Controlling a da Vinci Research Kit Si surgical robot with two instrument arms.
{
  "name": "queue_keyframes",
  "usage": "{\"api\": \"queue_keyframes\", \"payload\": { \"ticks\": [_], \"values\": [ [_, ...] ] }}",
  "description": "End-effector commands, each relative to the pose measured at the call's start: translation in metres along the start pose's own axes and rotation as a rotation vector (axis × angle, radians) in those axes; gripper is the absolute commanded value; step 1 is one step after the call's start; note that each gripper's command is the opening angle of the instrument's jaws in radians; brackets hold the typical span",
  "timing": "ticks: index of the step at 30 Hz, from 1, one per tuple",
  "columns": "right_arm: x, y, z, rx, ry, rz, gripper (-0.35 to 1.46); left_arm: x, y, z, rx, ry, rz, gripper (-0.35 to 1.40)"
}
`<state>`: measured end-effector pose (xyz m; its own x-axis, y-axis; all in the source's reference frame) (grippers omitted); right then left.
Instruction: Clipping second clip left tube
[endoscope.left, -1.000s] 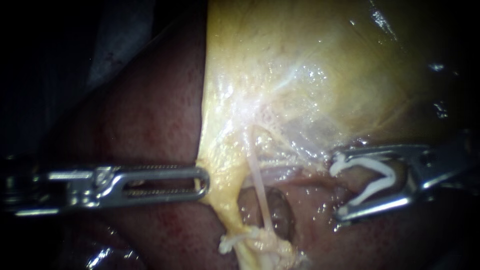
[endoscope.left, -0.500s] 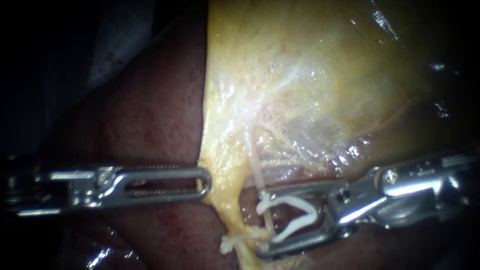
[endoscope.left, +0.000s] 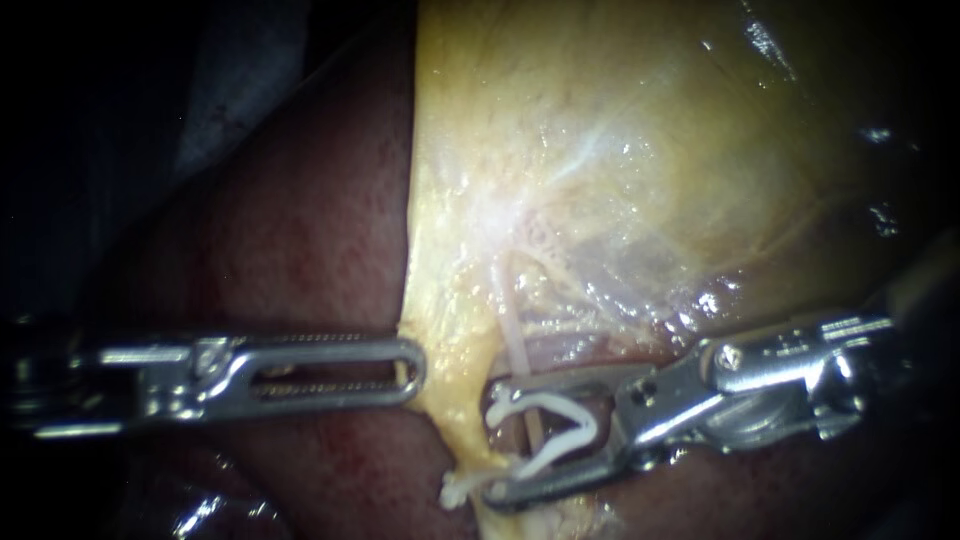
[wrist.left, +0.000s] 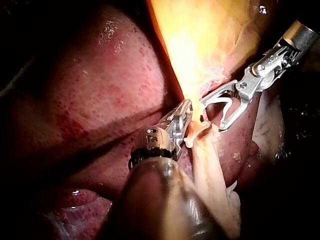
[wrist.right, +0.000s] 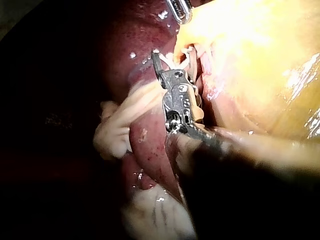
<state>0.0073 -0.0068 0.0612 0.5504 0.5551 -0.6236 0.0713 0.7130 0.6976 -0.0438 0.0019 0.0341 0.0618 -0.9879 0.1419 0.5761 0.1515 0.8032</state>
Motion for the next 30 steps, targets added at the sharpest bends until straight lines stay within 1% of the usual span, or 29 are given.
{"api": "queue_keyframes", "payload": {
  "ticks": [1,12,16,23,30],
  "values": [
    [-0.0002,0.0001,0.0001,-0.001,0.000,-0.001,0.58,0.0000,0.0000,0.0000,-0.001,0.000,0.000,-0.35],
    [-0.0009,0.0008,0.0011,0.007,-0.003,-0.007,0.58,0.0001,-0.0004,-0.0001,-0.002,-0.001,-0.001,-0.35],
    [-0.0011,0.0008,0.0021,0.016,-0.005,-0.012,0.58,0.0001,-0.0005,-0.0001,-0.003,-0.002,-0.001,-0.35],
    [-0.0015,0.0007,0.0047,0.048,-0.016,-0.009,0.55,0.0002,-0.0005,0.0000,-0.004,-0.003,-0.001,-0.35],
    [-0.0016,0.0009,0.0060,0.052,-0.019,-0.004,0.55,0.0003,-0.0006,0.0001,-0.005,-0.004,-0.001,-0.35]
  ]
}}
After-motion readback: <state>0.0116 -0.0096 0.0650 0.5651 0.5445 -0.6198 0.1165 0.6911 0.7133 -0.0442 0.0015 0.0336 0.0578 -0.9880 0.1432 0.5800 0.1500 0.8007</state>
